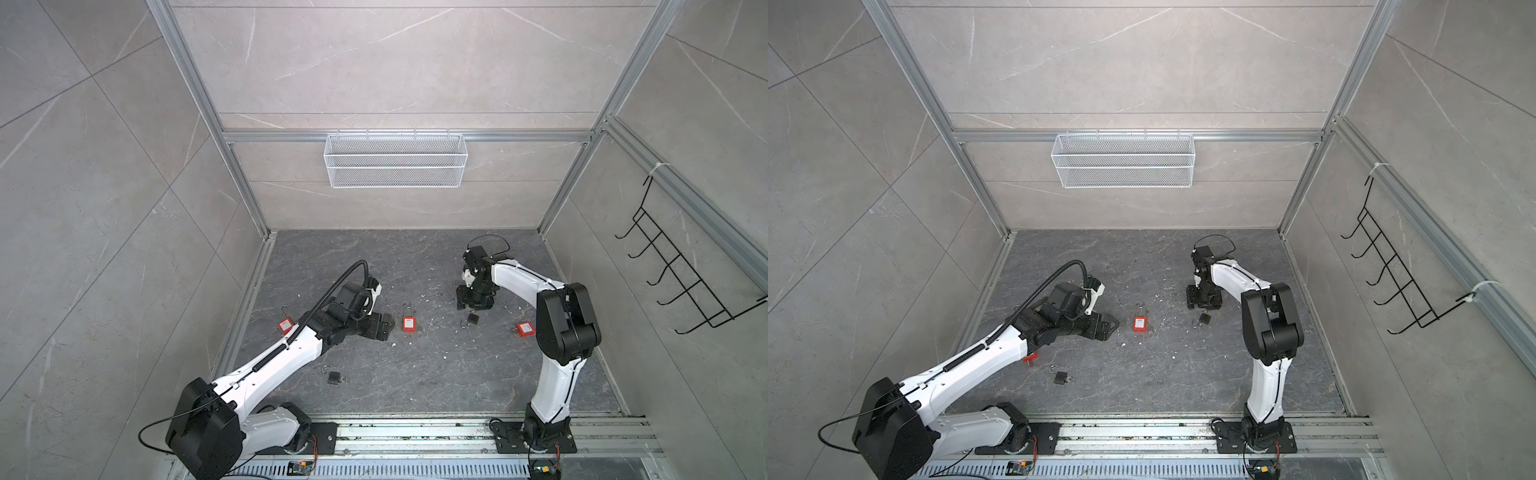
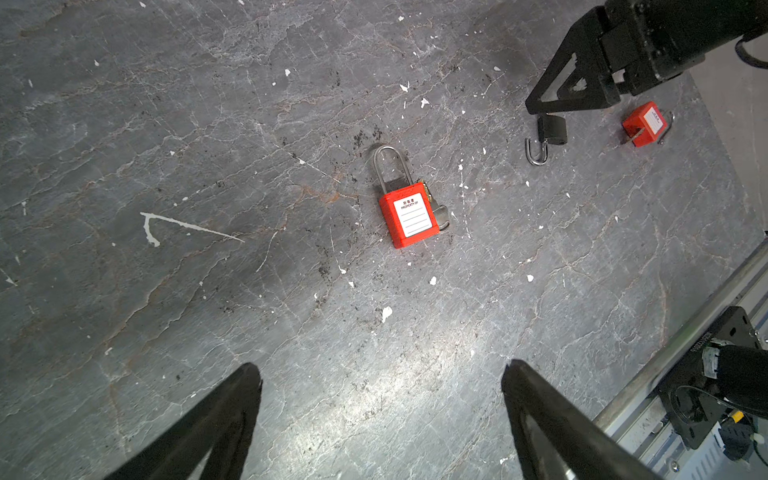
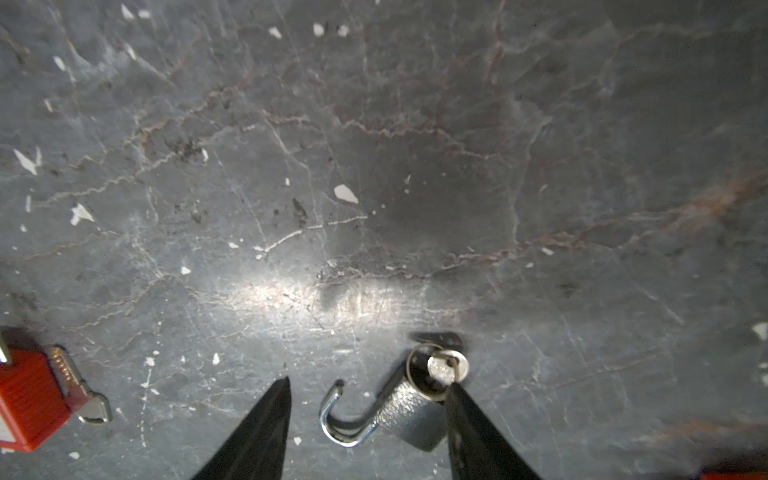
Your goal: Lock with the key
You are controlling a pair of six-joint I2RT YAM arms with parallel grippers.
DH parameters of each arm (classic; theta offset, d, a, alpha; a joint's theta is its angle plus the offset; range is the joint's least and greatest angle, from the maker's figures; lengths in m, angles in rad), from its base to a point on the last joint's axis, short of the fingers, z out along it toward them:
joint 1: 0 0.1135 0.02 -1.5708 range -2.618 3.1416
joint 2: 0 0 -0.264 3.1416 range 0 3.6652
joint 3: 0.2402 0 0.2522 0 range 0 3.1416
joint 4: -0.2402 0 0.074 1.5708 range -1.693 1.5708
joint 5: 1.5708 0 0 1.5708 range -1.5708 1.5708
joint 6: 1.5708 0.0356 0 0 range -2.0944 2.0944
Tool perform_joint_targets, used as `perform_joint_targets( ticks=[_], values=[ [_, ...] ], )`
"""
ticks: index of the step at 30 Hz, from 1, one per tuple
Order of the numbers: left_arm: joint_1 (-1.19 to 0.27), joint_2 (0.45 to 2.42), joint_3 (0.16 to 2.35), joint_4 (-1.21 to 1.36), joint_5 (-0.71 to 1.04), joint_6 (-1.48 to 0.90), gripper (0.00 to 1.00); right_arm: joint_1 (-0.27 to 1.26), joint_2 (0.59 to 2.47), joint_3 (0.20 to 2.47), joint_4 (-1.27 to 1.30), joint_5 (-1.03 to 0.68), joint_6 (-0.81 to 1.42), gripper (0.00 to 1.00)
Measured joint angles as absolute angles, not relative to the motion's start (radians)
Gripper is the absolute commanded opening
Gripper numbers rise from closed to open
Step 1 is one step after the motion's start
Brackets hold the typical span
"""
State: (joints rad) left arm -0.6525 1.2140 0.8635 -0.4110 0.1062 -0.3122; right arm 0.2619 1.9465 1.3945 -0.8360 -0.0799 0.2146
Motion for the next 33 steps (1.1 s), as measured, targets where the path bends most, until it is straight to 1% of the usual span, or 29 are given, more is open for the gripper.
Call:
perform_joint_targets(
  ticks=[17,33],
  values=[
    [-0.661,1.214,0.851,-0.411,0.106,-0.334,0.93,0.261,1.916,1.315,-0.779,-0.093,0.202,0.6],
    [-0.674,1.222,0.85,-0.397,0.106,-0.337,0.93,0.261,1.751,1.106,-0.759,-0.09,0.331,0.6]
  ],
)
